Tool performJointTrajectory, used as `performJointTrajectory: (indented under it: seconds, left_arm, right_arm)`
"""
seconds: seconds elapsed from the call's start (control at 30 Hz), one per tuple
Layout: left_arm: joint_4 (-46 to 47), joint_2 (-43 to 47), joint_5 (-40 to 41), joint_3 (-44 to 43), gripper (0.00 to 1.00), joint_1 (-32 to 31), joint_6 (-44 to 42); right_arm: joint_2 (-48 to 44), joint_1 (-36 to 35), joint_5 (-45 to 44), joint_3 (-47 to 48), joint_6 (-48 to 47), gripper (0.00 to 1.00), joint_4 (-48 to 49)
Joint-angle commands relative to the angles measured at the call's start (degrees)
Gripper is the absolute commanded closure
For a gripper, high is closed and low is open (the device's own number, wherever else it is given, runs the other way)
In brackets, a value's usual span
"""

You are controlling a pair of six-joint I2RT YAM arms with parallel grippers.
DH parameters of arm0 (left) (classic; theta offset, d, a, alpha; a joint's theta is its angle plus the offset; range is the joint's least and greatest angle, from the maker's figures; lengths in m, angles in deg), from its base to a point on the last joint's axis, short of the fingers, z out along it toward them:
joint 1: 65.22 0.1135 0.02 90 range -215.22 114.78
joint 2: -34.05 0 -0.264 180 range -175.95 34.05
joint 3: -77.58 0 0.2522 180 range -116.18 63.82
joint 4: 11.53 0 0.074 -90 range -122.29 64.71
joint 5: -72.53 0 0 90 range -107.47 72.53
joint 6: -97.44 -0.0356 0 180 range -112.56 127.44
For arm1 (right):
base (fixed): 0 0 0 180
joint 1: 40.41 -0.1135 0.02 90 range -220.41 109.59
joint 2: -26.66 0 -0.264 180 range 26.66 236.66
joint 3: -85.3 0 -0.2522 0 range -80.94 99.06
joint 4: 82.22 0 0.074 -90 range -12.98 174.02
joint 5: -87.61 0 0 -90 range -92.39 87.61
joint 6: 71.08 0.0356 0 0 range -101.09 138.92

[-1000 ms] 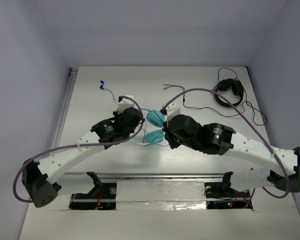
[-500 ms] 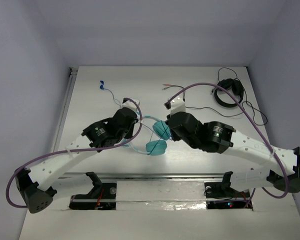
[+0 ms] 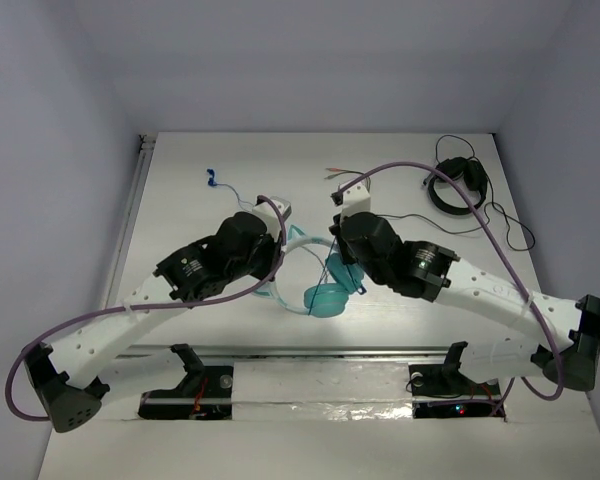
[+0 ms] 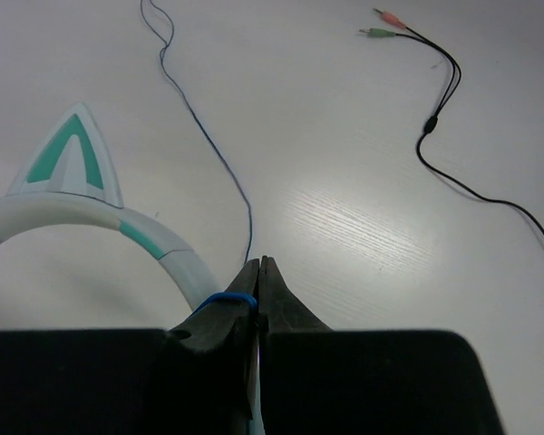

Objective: Wrap the headphones

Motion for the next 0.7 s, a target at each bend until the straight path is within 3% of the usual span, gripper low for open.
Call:
performJointTrajectory:
  seconds: [0.0, 0.1, 0.2, 0.5, 0.67]
  left_arm:
    - [1.86, 2.71, -4.80, -0.33, 1.00, -0.49, -2.42]
    - [1.07, 2.71, -2.51, -0.94, 1.00, -0.49, -2.07]
    - [2.46, 3.06, -5.74, -1.56, 1.00, -0.49, -1.90]
    - [5.20, 3.33, -13.75, -4.98, 1.00, -0.49, -2.16]
    - [4.85, 3.15, -13.41, -5.60, 1.00, -0.49, -2.42]
  right_arm:
    - [-1.78, 2.28, -3.18, -2.69, -0.91, 0.96, 9.50]
    - [-4.24, 3.43, -2.39, -4.89, 1.28, 0.93, 10.73]
    - [-7.93, 5.00, 2.60, -8.93, 3.48, 0.93, 14.76]
    - [-13.47, 13.35, 25.80, -22.29, 6.91, 0.88, 35.84]
    - [-14.53, 19.33, 36.52, -25.90, 7.97, 0.83, 43.24]
